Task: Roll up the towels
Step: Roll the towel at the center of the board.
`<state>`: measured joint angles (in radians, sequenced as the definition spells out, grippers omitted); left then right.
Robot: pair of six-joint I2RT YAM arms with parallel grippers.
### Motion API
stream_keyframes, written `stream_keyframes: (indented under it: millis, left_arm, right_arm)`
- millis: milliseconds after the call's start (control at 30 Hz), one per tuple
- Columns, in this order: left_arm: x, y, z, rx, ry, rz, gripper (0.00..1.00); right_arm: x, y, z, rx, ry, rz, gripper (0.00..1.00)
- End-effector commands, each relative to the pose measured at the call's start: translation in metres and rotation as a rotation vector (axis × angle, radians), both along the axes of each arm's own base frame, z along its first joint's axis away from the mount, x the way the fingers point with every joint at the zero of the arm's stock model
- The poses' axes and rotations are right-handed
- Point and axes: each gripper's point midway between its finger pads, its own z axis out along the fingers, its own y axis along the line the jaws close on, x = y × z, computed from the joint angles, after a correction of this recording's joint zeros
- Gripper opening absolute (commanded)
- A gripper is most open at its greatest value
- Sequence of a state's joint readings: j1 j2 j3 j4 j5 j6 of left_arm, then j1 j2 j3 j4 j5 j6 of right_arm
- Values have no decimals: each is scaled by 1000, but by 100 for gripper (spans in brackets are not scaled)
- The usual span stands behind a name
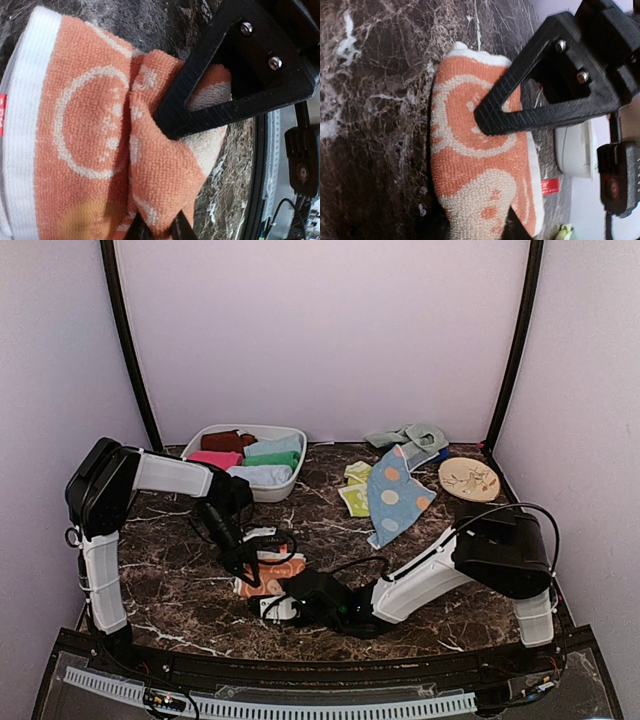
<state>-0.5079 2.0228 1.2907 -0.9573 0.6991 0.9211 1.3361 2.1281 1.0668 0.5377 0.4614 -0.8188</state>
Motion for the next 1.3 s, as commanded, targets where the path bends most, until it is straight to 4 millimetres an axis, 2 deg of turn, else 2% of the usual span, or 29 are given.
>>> stream_keyframes:
  millis: [0, 167, 300, 400, 500, 667, 833, 1000, 1133, 1267]
  left_arm:
    - [20, 30, -24, 174, -177, 26, 23]
    - [29, 46, 7, 68, -304, 123, 32]
    - [30, 58, 38, -33, -419, 151, 38]
    - [23, 68, 42, -31, -481, 135, 40]
    - [17, 72, 44, -39, -509, 122, 40]
    - [-3, 59, 56, -146, -470, 83, 42]
    - [-23, 41, 60, -208, -516, -35, 42]
    - [-42, 28, 51, -221, -622, -180, 45]
    - [-34, 20, 44, -215, -636, -164, 49]
    - [-4, 8, 39, -204, -746, -107, 48]
  right_arm:
    - [-9, 0, -15, 29, 210, -59, 14]
    - [-19, -7, -20, 60, 382, -121, 1]
    - [-23, -3, -17, 104, 640, -191, 0]
    - [-30, -4, -12, 147, 832, -201, 0]
    - [-42, -5, -17, 155, 994, -197, 0]
    - [-51, -11, -37, 137, 1220, -246, 0]
    - [-46, -20, -52, 129, 1473, -317, 0]
    - [-38, -29, -65, 101, 1586, -403, 0]
    - [-35, -32, -70, 99, 1627, -427, 0]
    - [-37, -32, -72, 80, 1663, -436, 0]
